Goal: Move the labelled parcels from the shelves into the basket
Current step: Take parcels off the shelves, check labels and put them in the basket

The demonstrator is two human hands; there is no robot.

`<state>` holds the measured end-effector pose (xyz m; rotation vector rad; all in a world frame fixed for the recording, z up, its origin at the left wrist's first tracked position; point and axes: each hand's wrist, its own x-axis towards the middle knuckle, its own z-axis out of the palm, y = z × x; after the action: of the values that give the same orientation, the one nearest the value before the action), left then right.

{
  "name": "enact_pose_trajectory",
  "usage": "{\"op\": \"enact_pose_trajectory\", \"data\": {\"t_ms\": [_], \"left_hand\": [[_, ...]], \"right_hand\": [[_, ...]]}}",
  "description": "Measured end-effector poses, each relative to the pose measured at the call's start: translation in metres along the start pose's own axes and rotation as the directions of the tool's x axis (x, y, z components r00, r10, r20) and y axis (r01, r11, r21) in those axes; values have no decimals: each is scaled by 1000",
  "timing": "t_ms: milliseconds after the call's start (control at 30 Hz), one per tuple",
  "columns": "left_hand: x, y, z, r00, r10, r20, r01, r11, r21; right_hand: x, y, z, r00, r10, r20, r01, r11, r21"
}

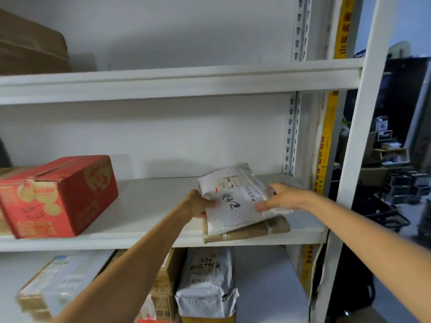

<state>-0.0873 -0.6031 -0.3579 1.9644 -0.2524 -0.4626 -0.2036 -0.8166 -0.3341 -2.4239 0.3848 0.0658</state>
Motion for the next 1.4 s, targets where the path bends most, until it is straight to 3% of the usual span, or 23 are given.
{"op": "enact_pose_trajectory", "data": {"t_ms": [100, 233, 400, 600, 800, 1000, 1133, 1400], "left_hand": [[-3, 1, -15, 996, -37, 79, 40, 999, -28], [-25, 1, -42, 980, -41, 194, 29, 998, 62], [-44, -16, -40, 971, -4, 239, 9, 1000, -23], [-57, -28, -34, 983, -5, 184, -19, 991, 130], [-62, -39, -27, 988, 46, 150, -47, 999, 3], [-63, -62, -16, 957, 289, 6, -284, 936, 207], [-58, -72, -22, 896, 442, 34, -438, 872, 217], [-51, -91, -45, 801, 577, 161, -578, 815, -46]], "right_hand": [[-4, -7, 1, 1000, 22, 3, -23, 986, 165], [-21, -12, 8, 979, 31, 199, -111, 909, 401], [-17, 0, 28, 978, 14, 207, -142, 772, 619], [-25, 2, 34, 976, -30, 216, -97, 827, 553], [-37, 5, 52, 997, -70, 12, 55, 860, 508], [-55, 9, 78, 945, -206, -255, 300, 858, 418], [-73, 2, 93, 908, -179, -378, 319, 881, 350], [-112, -38, 125, 808, -106, -580, 307, 915, 260]]}}
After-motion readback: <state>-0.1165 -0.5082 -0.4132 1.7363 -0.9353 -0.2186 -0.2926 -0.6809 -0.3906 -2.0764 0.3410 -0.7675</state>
